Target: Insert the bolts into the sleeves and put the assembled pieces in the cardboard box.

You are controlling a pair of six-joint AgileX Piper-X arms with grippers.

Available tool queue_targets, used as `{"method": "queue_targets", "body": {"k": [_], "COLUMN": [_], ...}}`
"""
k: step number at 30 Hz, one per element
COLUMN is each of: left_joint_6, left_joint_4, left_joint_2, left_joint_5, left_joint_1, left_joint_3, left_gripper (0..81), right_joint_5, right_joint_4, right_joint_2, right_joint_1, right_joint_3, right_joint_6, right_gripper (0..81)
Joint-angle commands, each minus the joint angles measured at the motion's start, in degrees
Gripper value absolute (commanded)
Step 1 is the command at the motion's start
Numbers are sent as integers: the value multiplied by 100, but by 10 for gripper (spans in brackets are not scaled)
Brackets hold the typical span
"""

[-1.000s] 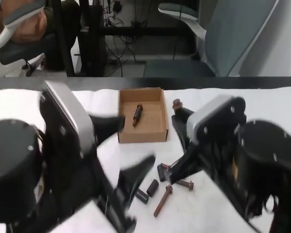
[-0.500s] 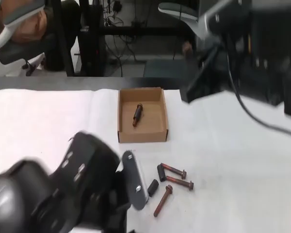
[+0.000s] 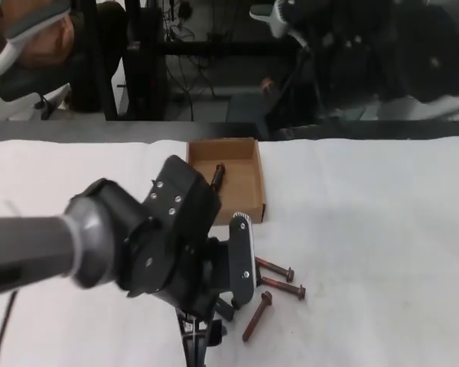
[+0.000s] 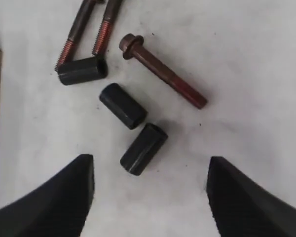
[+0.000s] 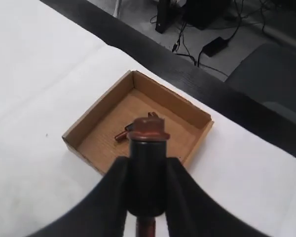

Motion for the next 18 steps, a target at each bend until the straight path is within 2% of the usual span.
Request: {"method": "queue_targets", "body": {"k": [1,8,18], "left_joint_6": [152,153,503], "left_joint_4": [343,276,-157], "left_joint_2": [300,630,647], "left_joint_5": [-14,35,83], "left_joint_1": [97,168,168], "left_joint_3": [-232,-275,-357], "left_gripper": [598,598,598], "right_joint_5": [-232,-499,-499], "right_joint_4": [231,828,935], "right_joint_2": [568,1964,2749], "right_joint_1": [-56,-69,-97], "right_joint_3": [-508,-1586,-1960], "right_joint_6": [290,566,909], "right_gripper": [4,4,4]}}
